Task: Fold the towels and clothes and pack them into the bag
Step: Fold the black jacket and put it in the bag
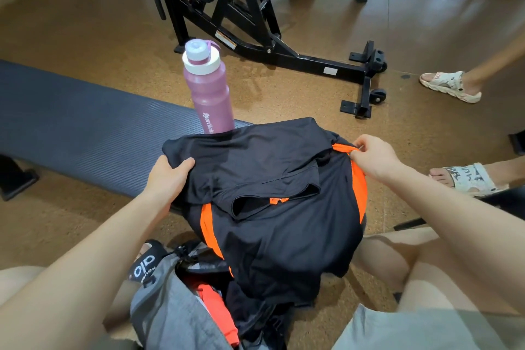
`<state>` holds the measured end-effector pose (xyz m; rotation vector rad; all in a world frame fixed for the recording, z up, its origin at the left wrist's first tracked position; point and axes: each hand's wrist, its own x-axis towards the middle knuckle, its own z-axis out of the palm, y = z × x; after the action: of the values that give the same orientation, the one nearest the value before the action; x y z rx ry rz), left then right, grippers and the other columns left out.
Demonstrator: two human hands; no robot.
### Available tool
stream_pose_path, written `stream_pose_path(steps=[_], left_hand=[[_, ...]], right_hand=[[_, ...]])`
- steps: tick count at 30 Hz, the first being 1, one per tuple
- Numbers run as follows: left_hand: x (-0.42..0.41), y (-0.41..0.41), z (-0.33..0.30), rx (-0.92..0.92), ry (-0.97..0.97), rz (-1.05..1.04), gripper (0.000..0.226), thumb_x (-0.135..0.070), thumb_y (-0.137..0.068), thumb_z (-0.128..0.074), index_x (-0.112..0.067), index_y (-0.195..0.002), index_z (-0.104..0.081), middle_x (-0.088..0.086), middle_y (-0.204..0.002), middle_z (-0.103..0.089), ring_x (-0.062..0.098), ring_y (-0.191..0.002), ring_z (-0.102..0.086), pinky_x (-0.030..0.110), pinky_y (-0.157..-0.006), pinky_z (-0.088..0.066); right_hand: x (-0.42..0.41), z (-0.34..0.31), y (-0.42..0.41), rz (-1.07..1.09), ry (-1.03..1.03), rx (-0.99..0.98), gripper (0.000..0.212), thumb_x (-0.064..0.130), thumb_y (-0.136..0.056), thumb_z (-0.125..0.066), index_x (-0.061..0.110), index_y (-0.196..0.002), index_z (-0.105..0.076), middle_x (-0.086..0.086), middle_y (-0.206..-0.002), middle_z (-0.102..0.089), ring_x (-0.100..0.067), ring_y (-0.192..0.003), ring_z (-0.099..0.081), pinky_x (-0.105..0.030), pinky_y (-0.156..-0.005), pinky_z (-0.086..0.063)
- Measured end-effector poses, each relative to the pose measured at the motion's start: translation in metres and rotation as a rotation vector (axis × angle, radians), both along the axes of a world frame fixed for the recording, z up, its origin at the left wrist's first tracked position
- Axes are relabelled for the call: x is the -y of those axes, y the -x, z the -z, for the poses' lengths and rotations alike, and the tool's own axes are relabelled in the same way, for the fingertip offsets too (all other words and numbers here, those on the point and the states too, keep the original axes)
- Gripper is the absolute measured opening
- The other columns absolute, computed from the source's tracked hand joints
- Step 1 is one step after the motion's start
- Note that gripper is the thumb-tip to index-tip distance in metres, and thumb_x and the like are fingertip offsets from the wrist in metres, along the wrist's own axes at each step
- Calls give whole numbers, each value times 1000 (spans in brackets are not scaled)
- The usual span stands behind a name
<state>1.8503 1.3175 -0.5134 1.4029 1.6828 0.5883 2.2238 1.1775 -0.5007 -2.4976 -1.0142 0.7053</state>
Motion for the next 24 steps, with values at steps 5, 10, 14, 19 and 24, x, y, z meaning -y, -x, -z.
stream_pose_path(steps=[5, 10, 14, 19, 24], left_hand=[[5, -1, -4, 104, 178, 20, 47, -46, -87, -72, -25, -128, -66, -5, -124, -65, 23, -115, -62, 38, -95, -50], [6, 5, -9, 272, 349, 76, 41, -18, -78, -76, -23, -118, -69, 1, -109, -77, 28, -102, -72, 51, -90, -57], [10, 3, -11, 339, 320, 81, 42, -9, -81, -78, -22, -120, -70, 0, -111, -77, 27, -102, -73, 47, -85, -58], [12, 7, -19, 337, 158, 121, 52, -10, -72, -85, -31, -117, -67, -8, -111, -76, 20, -106, -72, 47, -88, -58], [22, -3, -28, 328, -26, 194, 48, -9, -85, -78, -27, -126, -61, -15, -116, -72, -2, -103, -68, 24, -88, -52]], right_hand=[[-16, -2, 12, -54, 32, -61, 32, 29, -96, -52, 14, -123, -57, -10, -125, -62, -29, -107, -54, -35, -82, -40], [-47, -13, 21, -16, 34, -199, 98, 58, -79, -76, 9, -153, -36, -11, -153, -45, -33, -138, -45, -39, -97, -40], [-64, -9, 28, -48, 77, -94, 79, 44, -76, -85, 5, -137, -51, -11, -127, -58, -32, -121, -56, -34, -84, -42], [-72, -22, 21, -145, -23, -74, 14, 10, -78, -78, 12, -81, -64, -3, -80, -59, -27, -84, -57, -26, -54, -37], [-68, -23, -5, -37, -244, -211, 32, 1, -82, -69, 12, -110, -58, -16, -114, -64, -36, -104, -62, -45, -89, -54]])
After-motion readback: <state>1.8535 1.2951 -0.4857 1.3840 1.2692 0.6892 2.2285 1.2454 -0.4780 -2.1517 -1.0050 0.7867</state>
